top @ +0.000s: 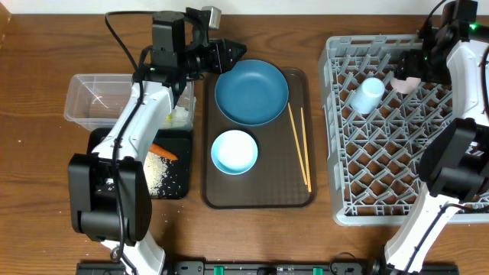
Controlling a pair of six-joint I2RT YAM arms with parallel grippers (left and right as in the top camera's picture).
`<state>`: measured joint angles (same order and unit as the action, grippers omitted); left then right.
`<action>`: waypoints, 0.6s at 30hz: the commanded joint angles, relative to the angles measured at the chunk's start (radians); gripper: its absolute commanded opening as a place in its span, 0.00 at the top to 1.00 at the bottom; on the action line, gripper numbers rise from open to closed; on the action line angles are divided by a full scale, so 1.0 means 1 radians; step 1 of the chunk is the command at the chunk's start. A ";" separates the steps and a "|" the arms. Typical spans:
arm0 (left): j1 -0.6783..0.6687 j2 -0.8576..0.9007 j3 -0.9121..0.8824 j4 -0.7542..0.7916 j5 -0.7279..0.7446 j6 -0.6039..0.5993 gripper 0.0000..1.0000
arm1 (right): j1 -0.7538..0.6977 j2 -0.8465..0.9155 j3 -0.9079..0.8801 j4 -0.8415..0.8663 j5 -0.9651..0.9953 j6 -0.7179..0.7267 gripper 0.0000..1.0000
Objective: Sort waste into correct bins and load items into the dishwasher rack
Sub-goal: 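Lower the pink cup upside down into the rack and release it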
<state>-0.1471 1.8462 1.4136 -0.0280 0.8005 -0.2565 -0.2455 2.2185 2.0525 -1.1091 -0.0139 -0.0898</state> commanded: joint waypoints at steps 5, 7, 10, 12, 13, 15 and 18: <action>0.016 -0.003 -0.003 0.005 -0.032 0.016 0.66 | -0.009 -0.031 0.093 -0.013 -0.058 -0.002 0.21; 0.021 -0.011 -0.003 -0.001 -0.049 0.016 0.66 | -0.007 -0.056 0.127 -0.018 -0.116 -0.009 0.21; 0.024 -0.023 -0.002 -0.043 -0.111 0.016 0.66 | 0.005 -0.100 0.158 -0.027 -0.207 -0.021 0.22; 0.024 -0.025 -0.002 -0.088 -0.174 0.016 0.66 | 0.019 -0.127 0.158 -0.027 -0.268 -0.026 0.23; 0.023 -0.025 -0.002 -0.119 -0.221 0.016 0.66 | 0.030 -0.138 0.158 -0.027 -0.304 -0.039 0.23; 0.023 -0.025 -0.002 -0.175 -0.306 0.016 0.66 | 0.052 -0.148 0.158 -0.027 -0.347 -0.050 0.24; 0.023 -0.025 -0.002 -0.240 -0.397 0.017 0.66 | 0.104 -0.147 0.157 -0.025 -0.364 -0.050 0.25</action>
<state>-0.1268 1.8454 1.4132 -0.2466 0.5438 -0.2569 -0.1936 2.0838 2.1983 -1.1320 -0.2928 -0.1169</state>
